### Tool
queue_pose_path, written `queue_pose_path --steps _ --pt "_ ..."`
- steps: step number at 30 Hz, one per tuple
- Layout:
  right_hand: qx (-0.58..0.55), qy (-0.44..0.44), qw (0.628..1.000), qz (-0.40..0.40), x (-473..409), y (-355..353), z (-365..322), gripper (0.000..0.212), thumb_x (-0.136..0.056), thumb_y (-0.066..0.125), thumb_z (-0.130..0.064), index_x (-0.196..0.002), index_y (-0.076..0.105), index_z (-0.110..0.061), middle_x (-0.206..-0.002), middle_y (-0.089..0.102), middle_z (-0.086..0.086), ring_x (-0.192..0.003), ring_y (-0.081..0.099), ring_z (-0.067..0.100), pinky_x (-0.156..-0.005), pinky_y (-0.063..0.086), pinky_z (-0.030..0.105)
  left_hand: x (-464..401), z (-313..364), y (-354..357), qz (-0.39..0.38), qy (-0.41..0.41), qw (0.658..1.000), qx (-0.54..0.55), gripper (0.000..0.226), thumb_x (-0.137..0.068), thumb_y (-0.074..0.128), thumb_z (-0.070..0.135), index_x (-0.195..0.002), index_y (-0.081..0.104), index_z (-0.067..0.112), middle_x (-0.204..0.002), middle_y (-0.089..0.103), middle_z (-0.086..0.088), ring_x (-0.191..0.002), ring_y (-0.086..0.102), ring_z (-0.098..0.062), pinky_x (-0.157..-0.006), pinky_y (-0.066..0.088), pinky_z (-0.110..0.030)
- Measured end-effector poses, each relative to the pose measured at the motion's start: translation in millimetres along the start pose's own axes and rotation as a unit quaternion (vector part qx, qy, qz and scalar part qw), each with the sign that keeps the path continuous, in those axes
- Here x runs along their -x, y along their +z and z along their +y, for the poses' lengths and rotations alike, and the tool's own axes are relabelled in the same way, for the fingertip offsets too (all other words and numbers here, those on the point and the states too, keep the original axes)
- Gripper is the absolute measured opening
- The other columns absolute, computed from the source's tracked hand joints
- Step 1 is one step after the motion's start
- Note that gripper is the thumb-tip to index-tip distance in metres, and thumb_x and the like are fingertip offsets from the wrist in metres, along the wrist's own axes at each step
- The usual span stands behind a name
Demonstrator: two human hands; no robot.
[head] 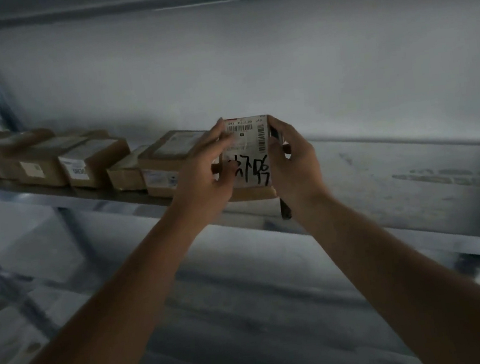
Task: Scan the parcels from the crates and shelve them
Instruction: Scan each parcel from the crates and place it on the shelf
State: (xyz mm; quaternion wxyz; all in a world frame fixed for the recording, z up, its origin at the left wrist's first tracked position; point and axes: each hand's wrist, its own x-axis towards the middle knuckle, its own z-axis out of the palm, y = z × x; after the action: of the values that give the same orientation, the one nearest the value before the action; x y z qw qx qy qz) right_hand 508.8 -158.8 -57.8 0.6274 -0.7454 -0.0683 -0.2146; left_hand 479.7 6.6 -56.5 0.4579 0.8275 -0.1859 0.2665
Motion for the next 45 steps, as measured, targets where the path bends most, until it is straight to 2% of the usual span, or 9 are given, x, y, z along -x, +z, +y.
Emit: queue_pose_path --steps 7,10,13,17,21,25,36,41,45 --pt "0.047 0.093 0.995 0.006 -19.4 28.1 -14.2 0.037 -0.110 0.049 -0.022 -0.141 0.065 -0.034 -0.114 0.076 -0.001 -0.097 0.076 0.019 -0.080 0.068 0.044 -31.0 -27.2 -17.1 -0.097 -0.020 0.995 -0.017 0.047 -0.104 0.054 -0.001 -0.148 0.057 0.014 -0.172 0.028 0.000 -0.160 0.020 -0.021 -0.121 0.041 -0.042" --pt "0.077 0.136 0.988 -0.012 -25.3 33.6 -16.6 0.041 -0.108 0.048 -0.015 -0.141 0.064 -0.032 -0.110 0.074 0.002 -0.096 0.075 0.023 -0.084 0.066 0.050 -36.2 -28.6 -20.9 -0.128 0.000 0.989 -0.069 0.042 -0.104 0.052 -0.001 -0.144 0.062 0.010 -0.168 0.036 -0.006 -0.158 0.023 -0.022 -0.127 0.021 -0.030" --pt "0.109 0.151 0.982 -0.036 -29.4 37.8 -18.4 0.046 -0.106 0.046 -0.010 -0.142 0.064 -0.034 -0.107 0.073 0.002 -0.093 0.075 0.023 -0.078 0.065 0.040 -42.4 -33.0 -24.6 -0.153 -0.006 0.985 -0.082 0.041 -0.105 0.053 0.002 -0.144 0.061 0.010 -0.167 0.036 -0.006 -0.157 0.025 -0.021 -0.120 0.023 -0.015" --pt "0.139 0.162 0.976 -0.045 -37.4 41.6 -17.3 0.045 -0.107 0.048 -0.012 -0.142 0.063 -0.034 -0.107 0.074 0.001 -0.092 0.075 0.023 -0.064 0.061 0.035 -50.9 -38.4 -25.7 -0.191 -0.009 0.976 -0.105 0.043 -0.104 0.056 0.003 -0.146 0.058 0.011 -0.171 0.029 -0.005 -0.161 0.017 -0.024 -0.128 0.028 -0.048" --pt "0.202 0.149 0.966 -0.062 -41.9 44.4 -13.4 0.047 -0.106 0.048 -0.013 -0.146 0.060 -0.036 -0.117 0.072 0.003 -0.082 0.070 0.017 -0.049 0.045 0.022 -55.3 -39.6 -26.3 -0.219 -0.015 0.964 -0.148 0.054 -0.099 0.061 0.000 -0.150 0.054 0.016 -0.173 0.023 -0.002 -0.160 0.018 -0.027 -0.125 0.033 -0.051" --pt "0.276 0.122 0.949 -0.092 -49.1 45.7 -9.9 0.044 -0.107 0.051 -0.014 -0.146 0.062 -0.032 -0.125 0.069 0.003 -0.098 0.070 0.024 -0.062 0.048 0.027 -59.0 -37.7 -23.2 -0.233 -0.022 0.953 -0.193 0.062 -0.101 0.058 0.000 -0.157 0.046 0.022 -0.176 0.012 0.000 -0.162 0.013 -0.027 -0.126 0.026 -0.048" --pt "0.328 0.147 0.925 -0.125 -65.5 48.8 -2.1 0.033 -0.108 0.054 -0.015 -0.139 0.066 -0.022 -0.119 0.070 0.009 -0.084 0.061 0.026 -0.058 0.043 0.029 -68.1 -40.1 -9.4 -0.236 -0.031 0.931 -0.278 0.054 -0.100 0.057 -0.002 -0.152 0.051 0.012 -0.176 0.011 -0.005 -0.155 0.032 -0.027 -0.120 0.036 -0.037" --pt "0.344 0.121 0.927 -0.085 -49.0 36.9 -6.0 0.054 -0.109 0.049 -0.024 -0.161 0.042 -0.034 -0.147 0.060 0.010 -0.122 0.063 0.037 -0.098 0.058 0.050 -71.8 -39.5 -4.2 -0.214 -0.019 0.931 -0.297 0.052 -0.099 0.061 -0.001 -0.149 0.057 0.013 -0.173 0.025 -0.008 -0.158 0.026 -0.031 -0.124 0.030 -0.043" --pt "0.416 0.075 0.904 -0.061 -36.6 20.8 -11.2 0.048 -0.111 0.046 -0.028 -0.159 0.045 -0.029 -0.141 0.062 0.012 -0.120 0.060 0.034 -0.097 0.053 0.044 -71.1 -36.0 -1.8 -0.192 0.033 0.933 -0.302 0.061 -0.096 0.067 -0.001 -0.153 0.052 0.014 -0.169 0.035 -0.009 -0.154 0.035 -0.030 -0.123 0.033 -0.045"
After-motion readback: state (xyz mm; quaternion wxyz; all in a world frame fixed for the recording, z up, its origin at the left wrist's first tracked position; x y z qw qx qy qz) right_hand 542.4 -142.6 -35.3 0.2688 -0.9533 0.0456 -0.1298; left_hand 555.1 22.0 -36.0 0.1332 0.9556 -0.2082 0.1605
